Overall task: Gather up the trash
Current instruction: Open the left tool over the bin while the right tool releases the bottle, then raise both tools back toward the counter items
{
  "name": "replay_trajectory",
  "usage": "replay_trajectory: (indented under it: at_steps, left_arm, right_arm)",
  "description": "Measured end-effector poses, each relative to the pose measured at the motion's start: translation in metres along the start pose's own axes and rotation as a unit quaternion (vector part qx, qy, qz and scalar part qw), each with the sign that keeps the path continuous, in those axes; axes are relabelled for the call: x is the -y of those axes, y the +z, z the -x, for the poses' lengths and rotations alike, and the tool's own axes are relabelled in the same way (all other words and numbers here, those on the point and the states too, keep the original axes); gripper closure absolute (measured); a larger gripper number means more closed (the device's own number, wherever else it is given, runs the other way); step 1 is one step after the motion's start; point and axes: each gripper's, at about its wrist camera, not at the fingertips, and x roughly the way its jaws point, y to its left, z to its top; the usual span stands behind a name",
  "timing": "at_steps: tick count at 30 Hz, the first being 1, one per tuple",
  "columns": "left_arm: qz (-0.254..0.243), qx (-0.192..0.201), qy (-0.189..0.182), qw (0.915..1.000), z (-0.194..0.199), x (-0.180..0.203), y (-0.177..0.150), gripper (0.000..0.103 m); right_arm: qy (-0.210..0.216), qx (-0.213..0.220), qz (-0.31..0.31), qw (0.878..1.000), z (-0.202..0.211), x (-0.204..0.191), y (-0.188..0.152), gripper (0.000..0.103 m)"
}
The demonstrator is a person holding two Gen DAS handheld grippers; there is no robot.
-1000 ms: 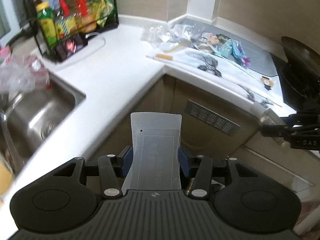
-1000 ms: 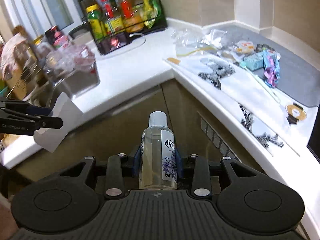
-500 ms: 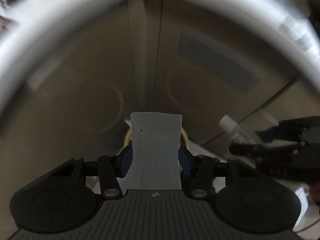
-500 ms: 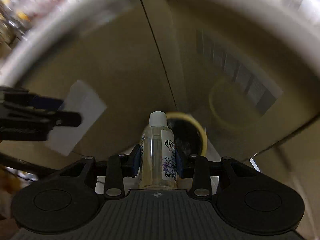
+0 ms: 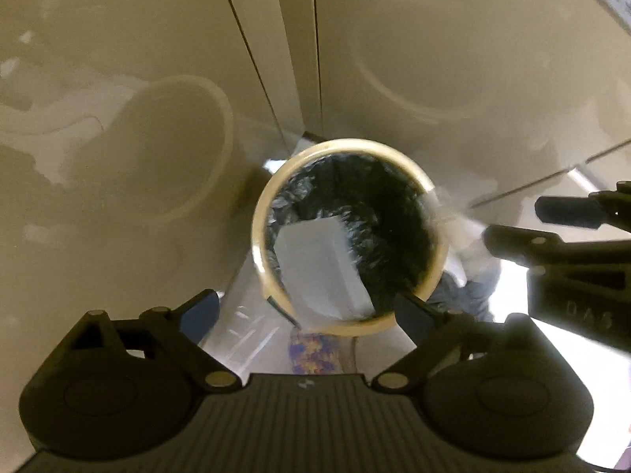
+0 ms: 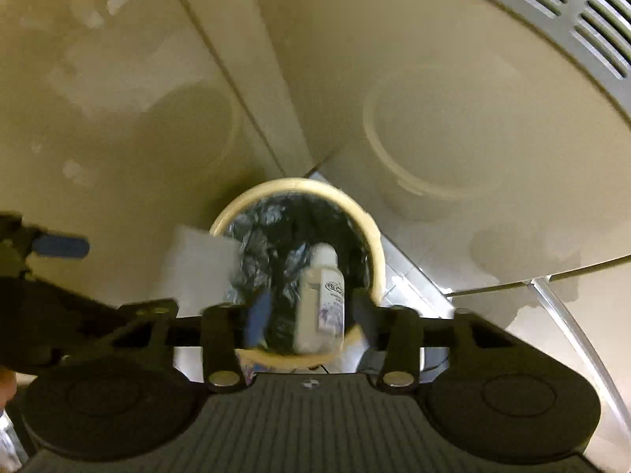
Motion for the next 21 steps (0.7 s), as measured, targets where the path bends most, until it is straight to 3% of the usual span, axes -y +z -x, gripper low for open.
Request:
replay_trajectory:
  at_steps: [5, 9, 12, 16, 21]
  left_arm:
    - [0.022, 0.025, -0.028, 0.9990, 0.044, -0.023, -0.008, 0.006]
    - [0.025, 0.060, -0.062, 0.9959, 0.114, -0.038, -0.023, 0.005]
    - [0.036, 0.101, -0.080, 0.9911, 0.179, -0.047, -0.032, 0.000]
    - [0.039, 0.168, -0.095, 0.9804, 0.266, -0.052, -0.032, 0.000]
    - [0.009, 0.256, -0.102, 0.9612, 0.352, -0.047, -0.011, 0.000]
  right_arm:
    - [0.008, 0.001, -0.025, 1.000, 0.037, 0.003, 0.002, 0.037]
    - [0.030, 0.019, -0.022, 0.999, 0.105, -0.011, -0.006, 0.036]
    - [0.033, 0.051, -0.018, 0.998, 0.167, -0.025, -0.006, 0.030]
    - [0.037, 0.107, -0.023, 0.993, 0.240, -0.044, 0.007, 0.023]
    - [0.006, 0.201, -0.031, 0.979, 0.332, -0.058, 0.027, 0.017]
